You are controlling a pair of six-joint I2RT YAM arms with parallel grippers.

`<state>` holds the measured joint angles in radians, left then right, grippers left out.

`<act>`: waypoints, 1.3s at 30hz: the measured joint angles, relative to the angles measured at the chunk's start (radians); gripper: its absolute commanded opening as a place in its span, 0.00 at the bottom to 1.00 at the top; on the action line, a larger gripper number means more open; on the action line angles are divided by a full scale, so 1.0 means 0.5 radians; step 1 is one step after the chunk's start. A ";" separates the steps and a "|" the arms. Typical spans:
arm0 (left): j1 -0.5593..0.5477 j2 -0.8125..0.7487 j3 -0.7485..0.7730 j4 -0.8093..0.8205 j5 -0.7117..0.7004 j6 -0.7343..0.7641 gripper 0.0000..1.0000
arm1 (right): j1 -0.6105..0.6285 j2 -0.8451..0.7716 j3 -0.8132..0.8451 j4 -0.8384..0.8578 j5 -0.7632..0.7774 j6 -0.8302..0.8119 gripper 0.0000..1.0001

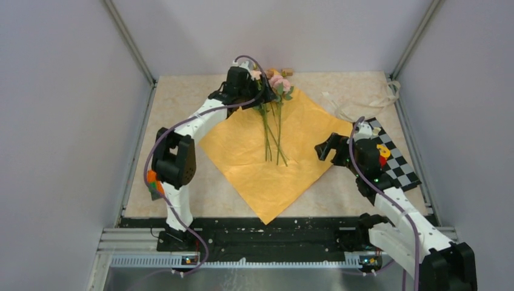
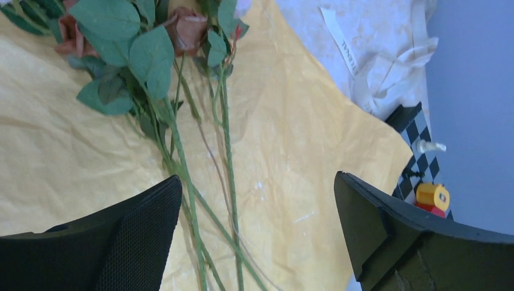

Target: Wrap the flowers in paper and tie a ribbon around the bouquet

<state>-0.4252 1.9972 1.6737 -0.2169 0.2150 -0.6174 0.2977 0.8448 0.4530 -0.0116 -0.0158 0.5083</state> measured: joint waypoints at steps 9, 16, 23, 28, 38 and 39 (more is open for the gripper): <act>-0.087 -0.864 -0.975 -0.037 -0.082 -0.061 0.99 | 0.679 -0.066 0.011 -0.050 0.105 -0.142 0.99; -0.204 -1.748 -1.948 -0.074 -0.093 -0.262 0.99 | 1.110 0.143 0.016 -0.039 0.224 -0.034 0.98; -0.310 -2.270 -2.606 -0.079 0.100 -0.512 0.99 | 1.399 0.104 -0.053 -0.175 0.237 0.275 0.97; -0.347 -2.489 -2.898 0.033 0.163 -0.677 0.99 | 1.482 -0.035 -0.349 -0.136 0.272 0.614 0.96; -0.365 -2.367 -3.075 0.578 0.304 -0.819 0.99 | 1.482 0.217 -0.501 0.314 0.406 0.973 0.95; -0.366 -2.352 -3.077 0.611 0.311 -0.822 0.99 | 1.482 0.260 -0.501 0.379 0.409 0.992 0.95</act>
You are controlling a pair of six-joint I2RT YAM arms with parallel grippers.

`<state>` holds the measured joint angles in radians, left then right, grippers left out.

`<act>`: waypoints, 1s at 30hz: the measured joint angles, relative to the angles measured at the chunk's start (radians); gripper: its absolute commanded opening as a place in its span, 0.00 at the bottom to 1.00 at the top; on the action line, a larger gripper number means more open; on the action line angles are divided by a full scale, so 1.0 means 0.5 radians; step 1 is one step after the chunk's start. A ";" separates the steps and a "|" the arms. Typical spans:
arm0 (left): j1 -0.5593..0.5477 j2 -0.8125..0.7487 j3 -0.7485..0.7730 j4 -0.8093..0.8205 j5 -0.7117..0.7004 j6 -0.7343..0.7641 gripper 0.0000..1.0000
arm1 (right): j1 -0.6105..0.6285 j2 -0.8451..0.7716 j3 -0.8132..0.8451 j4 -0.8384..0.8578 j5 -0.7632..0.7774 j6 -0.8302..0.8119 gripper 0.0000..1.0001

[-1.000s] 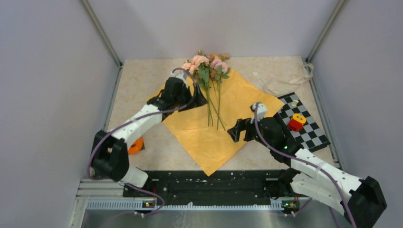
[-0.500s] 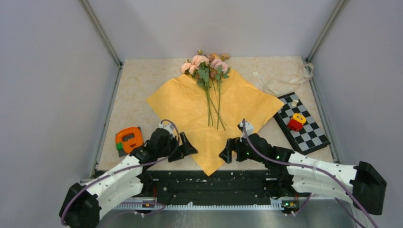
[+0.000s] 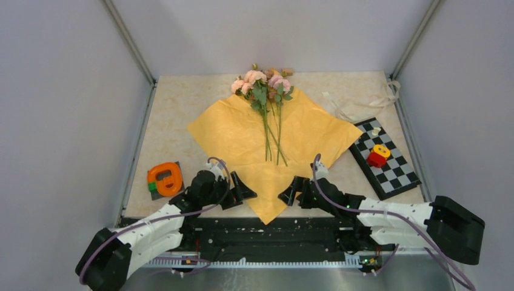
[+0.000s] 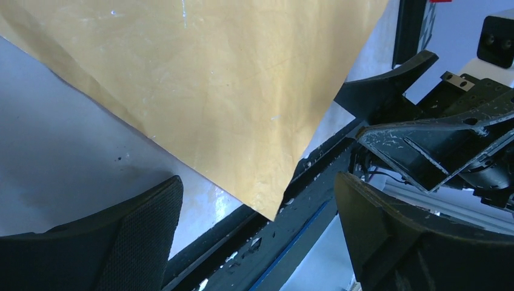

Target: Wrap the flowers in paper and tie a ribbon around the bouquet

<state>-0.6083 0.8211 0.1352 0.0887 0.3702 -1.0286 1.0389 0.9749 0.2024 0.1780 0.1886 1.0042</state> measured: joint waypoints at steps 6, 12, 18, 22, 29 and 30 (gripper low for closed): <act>-0.009 -0.008 -0.043 0.111 -0.006 -0.005 0.99 | 0.000 0.185 0.002 0.274 -0.003 0.034 0.95; -0.014 -0.014 -0.067 0.227 -0.047 -0.020 0.99 | 0.000 0.192 0.002 0.400 -0.047 -0.045 0.95; -0.016 0.045 -0.067 0.397 -0.044 -0.027 0.99 | 0.002 0.222 0.002 0.624 -0.204 -0.214 0.95; -0.016 0.079 -0.067 0.414 -0.046 -0.026 0.99 | 0.028 0.287 0.012 0.668 -0.266 -0.316 0.95; -0.020 0.082 -0.066 0.410 -0.049 -0.035 0.99 | 0.084 0.220 0.053 0.542 -0.352 -0.672 0.95; -0.020 0.082 -0.063 0.404 -0.056 -0.040 0.99 | 0.085 0.184 0.048 0.539 -0.386 -0.732 0.95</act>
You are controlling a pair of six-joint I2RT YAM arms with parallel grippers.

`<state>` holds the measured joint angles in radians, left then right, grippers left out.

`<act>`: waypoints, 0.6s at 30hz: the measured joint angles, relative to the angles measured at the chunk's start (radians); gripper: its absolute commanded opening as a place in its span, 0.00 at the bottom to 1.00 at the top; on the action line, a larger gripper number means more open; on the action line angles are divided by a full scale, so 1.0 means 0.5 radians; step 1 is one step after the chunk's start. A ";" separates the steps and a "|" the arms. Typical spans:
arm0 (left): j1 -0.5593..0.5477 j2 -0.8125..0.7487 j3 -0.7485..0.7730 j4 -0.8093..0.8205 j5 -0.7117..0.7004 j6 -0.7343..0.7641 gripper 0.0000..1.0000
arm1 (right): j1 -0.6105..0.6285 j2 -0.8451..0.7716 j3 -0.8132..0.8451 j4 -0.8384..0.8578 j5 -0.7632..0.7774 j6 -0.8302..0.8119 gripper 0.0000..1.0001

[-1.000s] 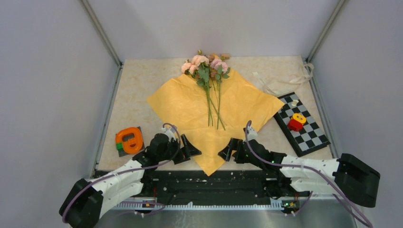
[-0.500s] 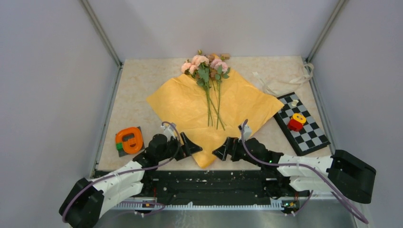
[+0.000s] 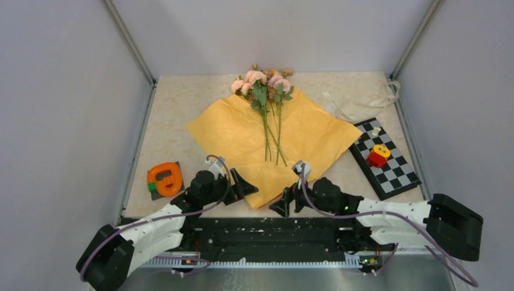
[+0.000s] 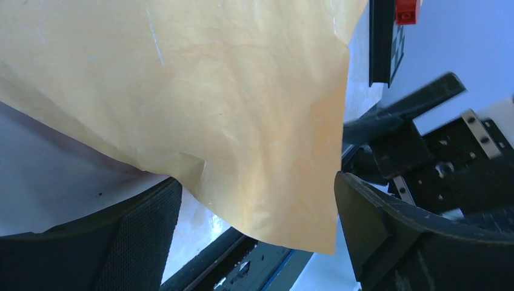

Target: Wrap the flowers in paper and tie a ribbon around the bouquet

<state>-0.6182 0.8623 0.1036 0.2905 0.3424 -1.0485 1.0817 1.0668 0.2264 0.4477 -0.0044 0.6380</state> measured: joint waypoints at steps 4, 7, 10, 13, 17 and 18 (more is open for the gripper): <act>-0.007 0.009 0.042 -0.053 -0.046 -0.043 0.99 | 0.025 -0.199 -0.084 0.127 -0.219 -0.363 0.95; -0.014 0.008 0.055 -0.053 -0.082 -0.092 0.99 | 0.075 -0.262 -0.104 0.194 -0.311 -0.662 0.95; -0.018 0.009 0.055 -0.058 -0.115 -0.150 0.99 | 0.089 -0.261 -0.095 0.220 -0.381 -0.968 0.95; -0.022 0.014 0.056 -0.059 -0.143 -0.204 0.99 | 0.093 -0.213 -0.063 0.172 -0.479 -1.305 0.95; -0.025 0.034 0.066 -0.060 -0.150 -0.256 0.99 | 0.098 -0.085 -0.028 0.068 -0.666 -1.730 0.95; -0.026 0.035 0.067 -0.060 -0.150 -0.262 0.99 | 0.098 -0.059 -0.028 0.051 -0.682 -1.786 0.95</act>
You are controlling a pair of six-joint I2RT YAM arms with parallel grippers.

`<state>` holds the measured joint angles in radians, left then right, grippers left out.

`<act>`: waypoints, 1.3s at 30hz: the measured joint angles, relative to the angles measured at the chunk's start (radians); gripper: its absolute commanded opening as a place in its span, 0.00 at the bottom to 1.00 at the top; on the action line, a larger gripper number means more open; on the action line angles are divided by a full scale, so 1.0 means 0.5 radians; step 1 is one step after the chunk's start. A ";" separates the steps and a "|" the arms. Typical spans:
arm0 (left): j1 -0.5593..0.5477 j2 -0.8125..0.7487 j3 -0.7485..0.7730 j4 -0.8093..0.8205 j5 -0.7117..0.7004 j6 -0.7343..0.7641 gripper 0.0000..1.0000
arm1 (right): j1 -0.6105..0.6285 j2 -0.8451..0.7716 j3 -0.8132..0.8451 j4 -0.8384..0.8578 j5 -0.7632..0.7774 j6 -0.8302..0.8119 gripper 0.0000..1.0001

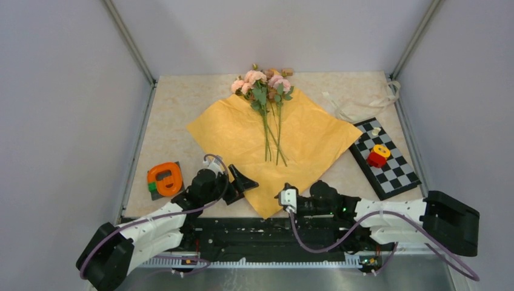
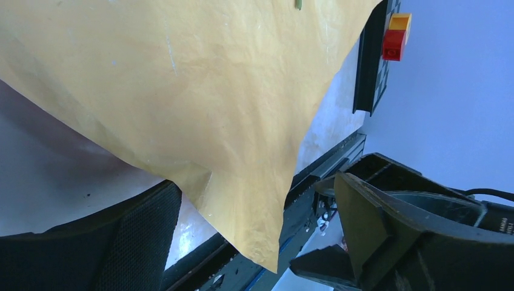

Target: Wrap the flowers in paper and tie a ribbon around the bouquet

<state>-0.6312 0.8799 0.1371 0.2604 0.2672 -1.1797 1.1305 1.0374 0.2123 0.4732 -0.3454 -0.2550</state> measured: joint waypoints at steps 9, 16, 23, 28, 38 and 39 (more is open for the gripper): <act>-0.021 0.000 0.018 -0.005 -0.007 -0.054 0.99 | 0.013 0.269 -0.002 0.177 0.044 -0.293 0.94; -0.027 0.000 0.018 -0.017 -0.008 -0.064 0.99 | 0.013 0.478 -0.002 0.343 0.243 -0.443 0.89; -0.033 -0.034 0.018 -0.091 -0.017 -0.082 0.99 | 0.013 0.482 -0.003 0.454 0.363 -0.523 0.62; -0.036 -0.102 0.020 -0.139 -0.038 -0.083 0.99 | 0.013 0.444 -0.037 0.500 0.474 -0.554 0.44; -0.036 -0.124 0.087 -0.286 -0.097 -0.071 0.99 | 0.014 0.389 -0.101 0.523 0.517 -0.548 0.51; -0.036 -0.124 0.096 -0.295 -0.098 -0.067 0.99 | 0.014 0.420 -0.101 0.522 0.519 -0.546 0.50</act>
<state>-0.6491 0.8181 0.1852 0.1127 0.2180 -1.2133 1.1374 1.2476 0.1619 0.7341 -0.0860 -0.5282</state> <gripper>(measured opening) 0.986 0.507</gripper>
